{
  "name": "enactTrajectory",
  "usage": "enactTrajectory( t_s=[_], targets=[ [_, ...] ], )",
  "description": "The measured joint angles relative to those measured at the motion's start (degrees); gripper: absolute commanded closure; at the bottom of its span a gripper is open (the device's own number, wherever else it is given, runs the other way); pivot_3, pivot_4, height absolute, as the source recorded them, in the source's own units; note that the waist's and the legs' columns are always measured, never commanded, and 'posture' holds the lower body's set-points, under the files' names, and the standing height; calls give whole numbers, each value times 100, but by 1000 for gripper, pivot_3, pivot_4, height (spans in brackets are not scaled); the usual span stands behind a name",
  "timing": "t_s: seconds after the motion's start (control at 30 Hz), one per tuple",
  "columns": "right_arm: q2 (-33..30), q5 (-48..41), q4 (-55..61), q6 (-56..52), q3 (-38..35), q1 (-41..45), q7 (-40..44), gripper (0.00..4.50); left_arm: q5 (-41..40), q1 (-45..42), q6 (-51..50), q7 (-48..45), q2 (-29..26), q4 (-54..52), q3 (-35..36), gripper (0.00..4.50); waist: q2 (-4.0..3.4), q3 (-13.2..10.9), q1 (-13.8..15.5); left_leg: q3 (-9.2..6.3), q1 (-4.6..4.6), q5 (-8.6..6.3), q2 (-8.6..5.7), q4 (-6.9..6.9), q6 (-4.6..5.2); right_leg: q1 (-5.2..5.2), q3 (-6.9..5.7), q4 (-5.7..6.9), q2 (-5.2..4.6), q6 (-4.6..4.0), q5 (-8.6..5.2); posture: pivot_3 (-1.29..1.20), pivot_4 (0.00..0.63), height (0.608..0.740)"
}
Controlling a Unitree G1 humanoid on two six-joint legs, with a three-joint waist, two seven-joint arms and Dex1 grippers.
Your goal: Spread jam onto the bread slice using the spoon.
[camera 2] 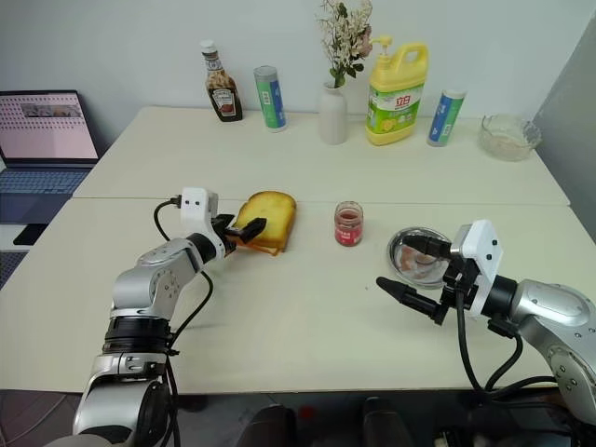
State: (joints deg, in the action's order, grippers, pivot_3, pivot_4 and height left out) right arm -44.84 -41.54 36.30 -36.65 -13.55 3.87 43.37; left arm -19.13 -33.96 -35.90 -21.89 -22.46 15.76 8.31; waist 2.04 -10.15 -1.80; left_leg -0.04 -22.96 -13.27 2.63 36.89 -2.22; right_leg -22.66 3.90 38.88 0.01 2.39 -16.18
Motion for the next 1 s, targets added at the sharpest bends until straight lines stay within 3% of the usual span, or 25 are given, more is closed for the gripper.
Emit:
enactTrajectory(
  t_s=[0.4,0.7,1.0],
  targets=[
    [-143,-212,11,-38,37,70,292,0,30,-149,-682,170,-53,-2,107,4440,0,0,16,1,0,0,-4,2,0,3,0,0,-4,1,0,0,150,740],
    [-242,-245,25,-25,111,128,433,0,-192,-137,-664,-71,-4,-77,272,4476,3,-2,23,0,-2,0,-3,2,0,2,-2,-1,-4,1,0,0,150,740],
    [-309,-253,-3,-23,-5,15,511,0,-1420,978,-1436,-1214,-569,-1856,545,4476,3,-3,-13,3,-1,0,5,-5,-1,-4,2,0,-2,1,-1,0,150,740]
  ],
)
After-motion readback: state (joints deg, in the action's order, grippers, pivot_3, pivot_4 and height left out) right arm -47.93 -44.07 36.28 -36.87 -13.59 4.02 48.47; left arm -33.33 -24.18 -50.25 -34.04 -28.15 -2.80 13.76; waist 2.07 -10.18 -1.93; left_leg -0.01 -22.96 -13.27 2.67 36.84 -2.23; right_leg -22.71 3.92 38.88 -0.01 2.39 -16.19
